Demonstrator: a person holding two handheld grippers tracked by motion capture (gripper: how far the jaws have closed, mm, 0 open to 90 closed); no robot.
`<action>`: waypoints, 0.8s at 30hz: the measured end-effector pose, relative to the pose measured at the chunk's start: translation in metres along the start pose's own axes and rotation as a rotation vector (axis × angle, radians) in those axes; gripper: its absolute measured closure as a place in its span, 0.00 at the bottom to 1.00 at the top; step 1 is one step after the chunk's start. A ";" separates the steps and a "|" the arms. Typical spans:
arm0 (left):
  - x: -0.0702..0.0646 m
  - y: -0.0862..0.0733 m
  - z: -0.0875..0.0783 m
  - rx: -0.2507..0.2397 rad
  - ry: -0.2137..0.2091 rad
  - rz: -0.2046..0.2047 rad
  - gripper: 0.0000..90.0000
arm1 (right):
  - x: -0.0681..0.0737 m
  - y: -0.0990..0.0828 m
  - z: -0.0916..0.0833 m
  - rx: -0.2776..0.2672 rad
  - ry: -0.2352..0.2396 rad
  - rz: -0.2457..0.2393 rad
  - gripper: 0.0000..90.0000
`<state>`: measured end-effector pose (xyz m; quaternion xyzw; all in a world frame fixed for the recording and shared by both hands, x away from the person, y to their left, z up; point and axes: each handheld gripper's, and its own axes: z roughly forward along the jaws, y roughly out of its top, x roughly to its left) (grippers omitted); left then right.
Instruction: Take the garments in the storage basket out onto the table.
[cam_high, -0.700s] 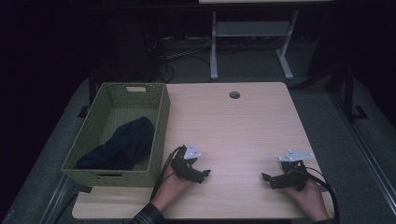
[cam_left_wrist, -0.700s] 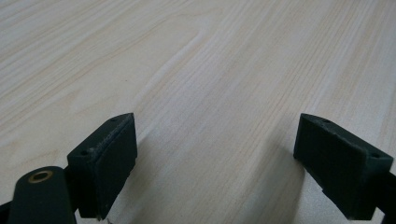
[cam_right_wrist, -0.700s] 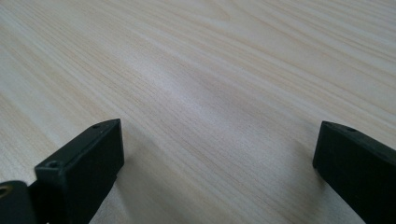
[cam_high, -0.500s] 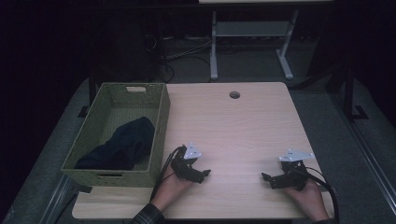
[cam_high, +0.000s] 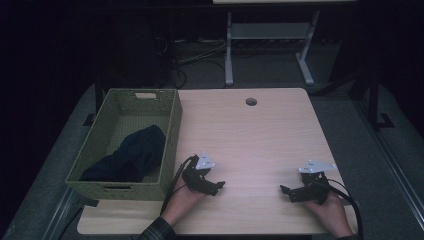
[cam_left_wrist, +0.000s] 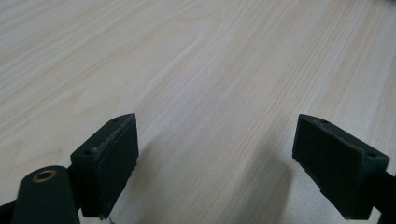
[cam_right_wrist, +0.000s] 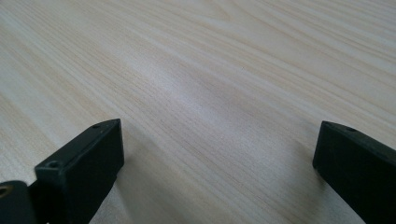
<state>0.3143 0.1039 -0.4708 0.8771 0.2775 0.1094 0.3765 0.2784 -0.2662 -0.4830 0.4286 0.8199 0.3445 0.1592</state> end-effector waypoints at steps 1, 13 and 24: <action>0.000 0.001 -0.001 0.002 0.000 -0.003 0.16 | 0.000 0.000 0.000 0.000 -0.001 0.001 0.02; 0.007 0.006 -0.011 -0.015 0.009 -0.034 0.16 | 0.000 0.000 0.000 0.001 0.000 -0.001 0.02; 0.007 0.010 -0.013 -0.002 -0.001 -0.037 0.16 | 0.000 0.000 0.000 0.000 0.000 0.001 0.02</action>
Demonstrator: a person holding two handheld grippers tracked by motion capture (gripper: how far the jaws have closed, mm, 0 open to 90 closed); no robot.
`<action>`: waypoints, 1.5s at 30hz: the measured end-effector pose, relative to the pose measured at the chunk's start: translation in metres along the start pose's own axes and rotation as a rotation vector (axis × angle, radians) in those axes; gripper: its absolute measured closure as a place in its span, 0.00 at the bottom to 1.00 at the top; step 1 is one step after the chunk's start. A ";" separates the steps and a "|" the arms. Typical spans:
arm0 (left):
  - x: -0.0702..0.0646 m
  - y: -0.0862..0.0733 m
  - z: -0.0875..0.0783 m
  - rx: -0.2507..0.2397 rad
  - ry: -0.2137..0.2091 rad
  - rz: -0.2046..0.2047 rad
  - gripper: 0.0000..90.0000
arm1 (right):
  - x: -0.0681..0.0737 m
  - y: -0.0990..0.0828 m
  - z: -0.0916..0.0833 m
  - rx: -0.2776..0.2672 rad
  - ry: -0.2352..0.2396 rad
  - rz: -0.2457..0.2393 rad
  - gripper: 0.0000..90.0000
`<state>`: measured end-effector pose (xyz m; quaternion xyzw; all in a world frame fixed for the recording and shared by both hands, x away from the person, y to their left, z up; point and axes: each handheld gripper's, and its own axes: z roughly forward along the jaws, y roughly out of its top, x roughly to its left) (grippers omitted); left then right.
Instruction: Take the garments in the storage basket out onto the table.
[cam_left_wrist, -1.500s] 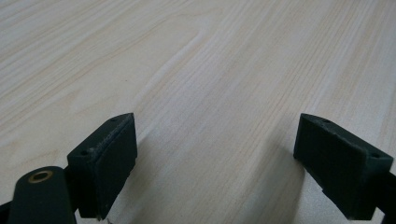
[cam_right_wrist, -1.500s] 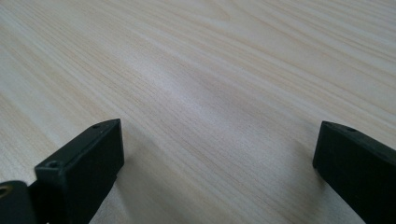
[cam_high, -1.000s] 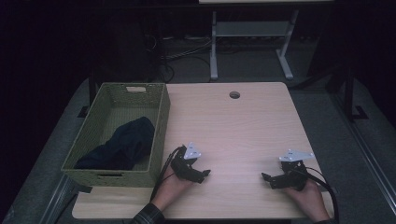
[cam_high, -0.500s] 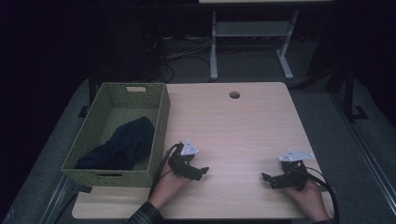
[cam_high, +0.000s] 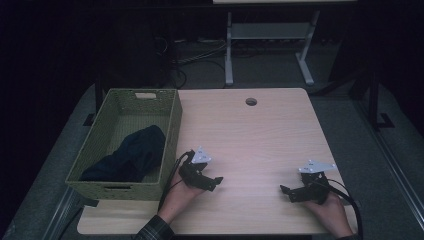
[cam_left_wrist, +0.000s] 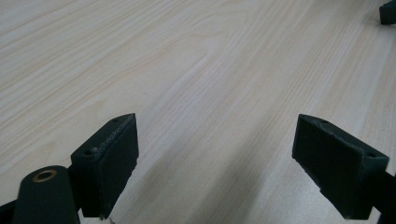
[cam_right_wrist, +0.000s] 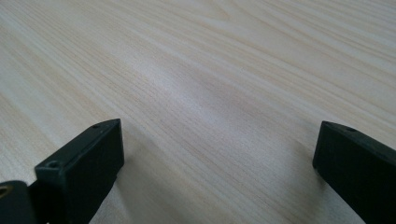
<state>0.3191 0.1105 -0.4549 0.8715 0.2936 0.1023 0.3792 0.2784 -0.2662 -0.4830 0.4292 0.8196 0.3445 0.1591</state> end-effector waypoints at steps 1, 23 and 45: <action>0.000 0.001 0.000 0.004 0.001 0.003 0.16 | 0.000 0.000 0.000 0.000 0.000 0.000 0.02; 0.002 0.013 -0.012 -0.014 -0.030 0.007 0.16 | 0.000 0.000 0.000 -0.001 0.000 -0.001 0.02; 0.000 0.026 -0.024 -0.007 -0.054 0.029 0.16 | 0.000 0.000 0.000 -0.001 0.000 0.000 0.02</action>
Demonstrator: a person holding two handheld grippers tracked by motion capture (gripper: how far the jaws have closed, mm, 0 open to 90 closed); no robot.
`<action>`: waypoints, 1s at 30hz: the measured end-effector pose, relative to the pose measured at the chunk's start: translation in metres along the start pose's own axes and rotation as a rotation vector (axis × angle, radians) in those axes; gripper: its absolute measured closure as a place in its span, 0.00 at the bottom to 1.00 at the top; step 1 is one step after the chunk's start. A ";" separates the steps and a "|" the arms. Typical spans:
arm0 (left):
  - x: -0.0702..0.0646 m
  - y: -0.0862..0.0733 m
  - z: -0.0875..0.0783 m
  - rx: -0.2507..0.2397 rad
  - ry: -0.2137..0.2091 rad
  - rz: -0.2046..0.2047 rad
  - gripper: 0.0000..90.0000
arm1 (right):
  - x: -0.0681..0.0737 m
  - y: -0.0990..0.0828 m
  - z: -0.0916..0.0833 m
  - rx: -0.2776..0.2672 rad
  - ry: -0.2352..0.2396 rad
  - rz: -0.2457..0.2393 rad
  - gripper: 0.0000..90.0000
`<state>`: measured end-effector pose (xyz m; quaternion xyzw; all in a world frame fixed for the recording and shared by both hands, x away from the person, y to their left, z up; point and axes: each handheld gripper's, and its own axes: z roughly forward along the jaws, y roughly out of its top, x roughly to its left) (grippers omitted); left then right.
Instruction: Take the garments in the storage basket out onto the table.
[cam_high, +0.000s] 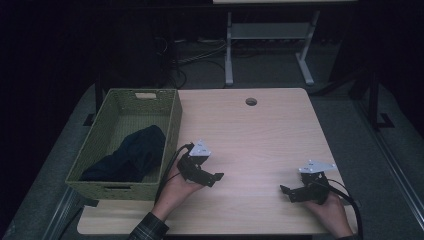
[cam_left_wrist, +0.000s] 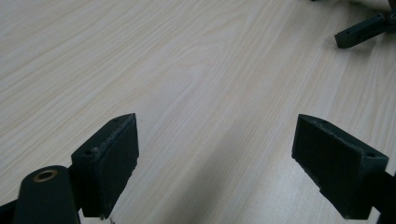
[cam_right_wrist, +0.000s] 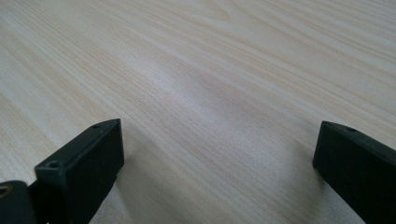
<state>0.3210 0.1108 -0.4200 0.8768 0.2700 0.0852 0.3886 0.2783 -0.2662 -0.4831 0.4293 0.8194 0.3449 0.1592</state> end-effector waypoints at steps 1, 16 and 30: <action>0.000 0.000 0.000 0.000 0.000 0.000 0.16 | 0.000 0.000 0.000 0.000 0.000 0.000 0.02; -0.001 0.011 -0.010 0.002 -0.027 0.011 0.16 | 0.000 0.000 0.000 0.001 0.000 0.000 0.02; -0.002 0.023 -0.019 0.019 -0.044 0.033 0.16 | 0.000 0.000 0.000 -0.001 0.001 -0.001 0.02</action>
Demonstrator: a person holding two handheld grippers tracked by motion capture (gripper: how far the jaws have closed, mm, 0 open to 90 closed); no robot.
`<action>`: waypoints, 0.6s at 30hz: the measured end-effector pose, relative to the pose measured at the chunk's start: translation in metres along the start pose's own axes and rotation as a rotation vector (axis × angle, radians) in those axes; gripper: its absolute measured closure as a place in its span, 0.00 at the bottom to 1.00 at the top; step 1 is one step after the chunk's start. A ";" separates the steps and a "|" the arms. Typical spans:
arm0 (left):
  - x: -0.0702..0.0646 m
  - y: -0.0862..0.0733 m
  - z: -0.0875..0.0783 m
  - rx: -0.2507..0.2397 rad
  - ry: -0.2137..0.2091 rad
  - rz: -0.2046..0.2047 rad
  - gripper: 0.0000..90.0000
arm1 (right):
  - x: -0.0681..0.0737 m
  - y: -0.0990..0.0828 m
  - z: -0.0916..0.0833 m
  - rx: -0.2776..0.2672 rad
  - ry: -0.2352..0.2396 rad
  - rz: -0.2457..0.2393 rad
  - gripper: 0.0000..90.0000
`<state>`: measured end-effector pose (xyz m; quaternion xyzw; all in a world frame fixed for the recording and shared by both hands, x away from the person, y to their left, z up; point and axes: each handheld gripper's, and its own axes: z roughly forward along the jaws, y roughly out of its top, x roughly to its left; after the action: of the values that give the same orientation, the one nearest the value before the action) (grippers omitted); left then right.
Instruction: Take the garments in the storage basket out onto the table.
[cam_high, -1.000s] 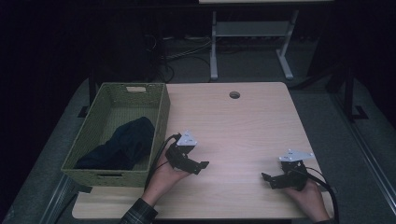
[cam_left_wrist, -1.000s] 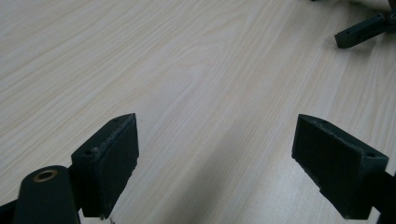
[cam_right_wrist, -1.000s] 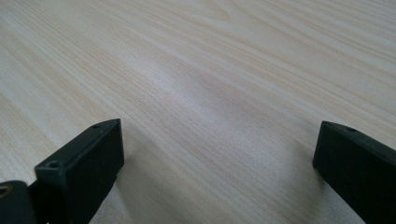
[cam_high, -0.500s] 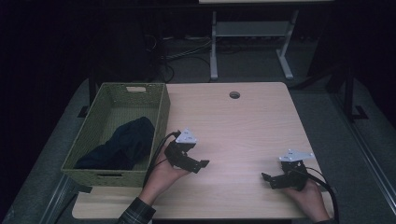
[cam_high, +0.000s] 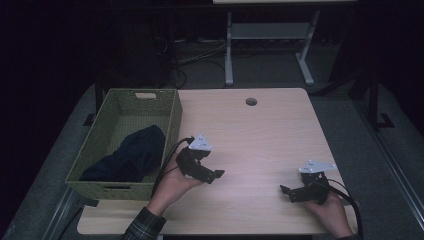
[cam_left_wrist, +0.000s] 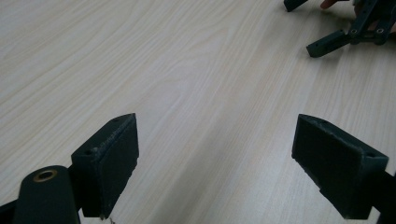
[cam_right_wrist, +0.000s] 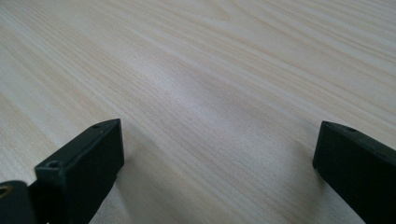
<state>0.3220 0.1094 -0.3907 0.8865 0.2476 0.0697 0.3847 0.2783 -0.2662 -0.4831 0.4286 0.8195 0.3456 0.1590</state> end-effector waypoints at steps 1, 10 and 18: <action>0.000 0.001 -0.001 0.008 -0.001 0.002 0.16 | 0.000 0.000 0.000 0.000 0.001 -0.001 0.02; 0.005 0.007 -0.009 0.026 0.007 0.007 0.16 | 0.000 0.000 0.000 0.001 0.001 0.001 0.02; 0.010 0.012 -0.017 0.025 -0.005 -0.004 0.16 | 0.000 0.000 0.000 0.001 0.000 0.002 0.02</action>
<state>0.3298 0.1184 -0.3705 0.8909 0.2490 0.0635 0.3745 0.2782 -0.2661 -0.4829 0.4293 0.8194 0.3453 0.1585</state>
